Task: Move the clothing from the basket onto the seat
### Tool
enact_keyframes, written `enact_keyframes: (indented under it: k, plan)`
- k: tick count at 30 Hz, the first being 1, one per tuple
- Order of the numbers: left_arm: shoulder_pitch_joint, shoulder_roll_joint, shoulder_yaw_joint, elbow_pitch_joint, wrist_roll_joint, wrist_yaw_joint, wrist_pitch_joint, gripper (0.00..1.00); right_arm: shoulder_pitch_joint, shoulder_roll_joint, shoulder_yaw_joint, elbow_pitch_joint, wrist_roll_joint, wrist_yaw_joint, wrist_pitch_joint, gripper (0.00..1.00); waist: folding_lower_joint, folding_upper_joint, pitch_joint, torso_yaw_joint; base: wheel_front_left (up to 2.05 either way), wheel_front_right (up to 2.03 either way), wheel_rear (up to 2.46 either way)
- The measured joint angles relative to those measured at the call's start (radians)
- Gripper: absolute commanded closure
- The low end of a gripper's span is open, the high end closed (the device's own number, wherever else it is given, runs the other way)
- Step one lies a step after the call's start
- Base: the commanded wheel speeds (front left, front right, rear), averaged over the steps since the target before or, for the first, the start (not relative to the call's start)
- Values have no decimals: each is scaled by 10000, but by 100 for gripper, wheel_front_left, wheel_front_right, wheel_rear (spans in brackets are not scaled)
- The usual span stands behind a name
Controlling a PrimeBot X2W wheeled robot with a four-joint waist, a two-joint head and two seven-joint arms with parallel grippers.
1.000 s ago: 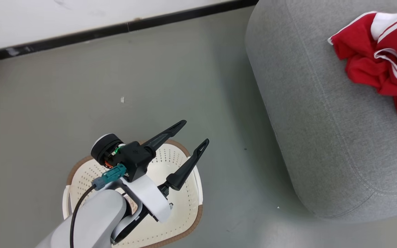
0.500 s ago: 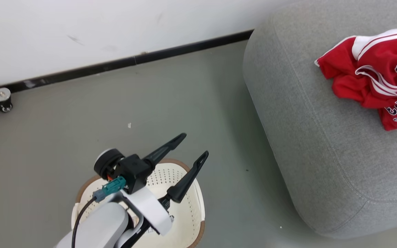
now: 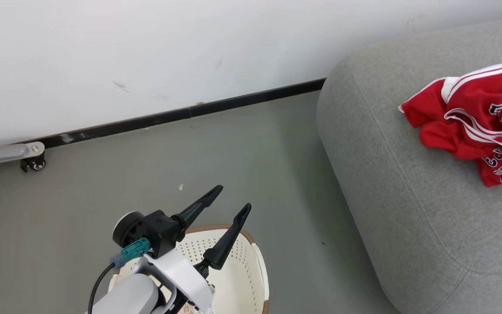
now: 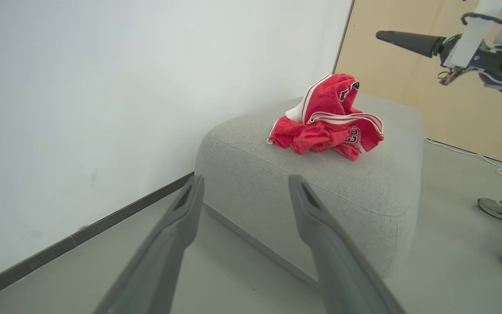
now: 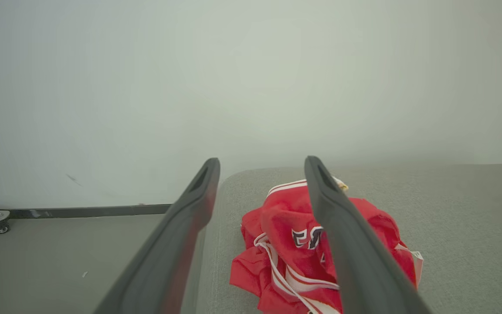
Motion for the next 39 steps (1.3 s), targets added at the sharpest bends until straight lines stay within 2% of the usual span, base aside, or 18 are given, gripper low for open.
enact_keyframes:
  k: [12, 21, 39]
  plan:
    - [527, -19, 324, 196, -174, 234, -23, 0, 777, 270, 61, -621, -67, 0, 0, 0, 0, 0, -763, 457, 0, 0, 0]
    - [937, 17, 683, 274, -276, 470, -52, 0, 1489, 370, -311, -1108, -81, 0, 0, 0, 0, 0, -1179, 836, 0, 0, 0]
    - [1699, 272, 1496, 500, -523, 926, -81, 0, 3373, 1254, -966, -2069, -261, 0, 0, 0, 0, 0, -1769, 1599, 0, 0, 0]
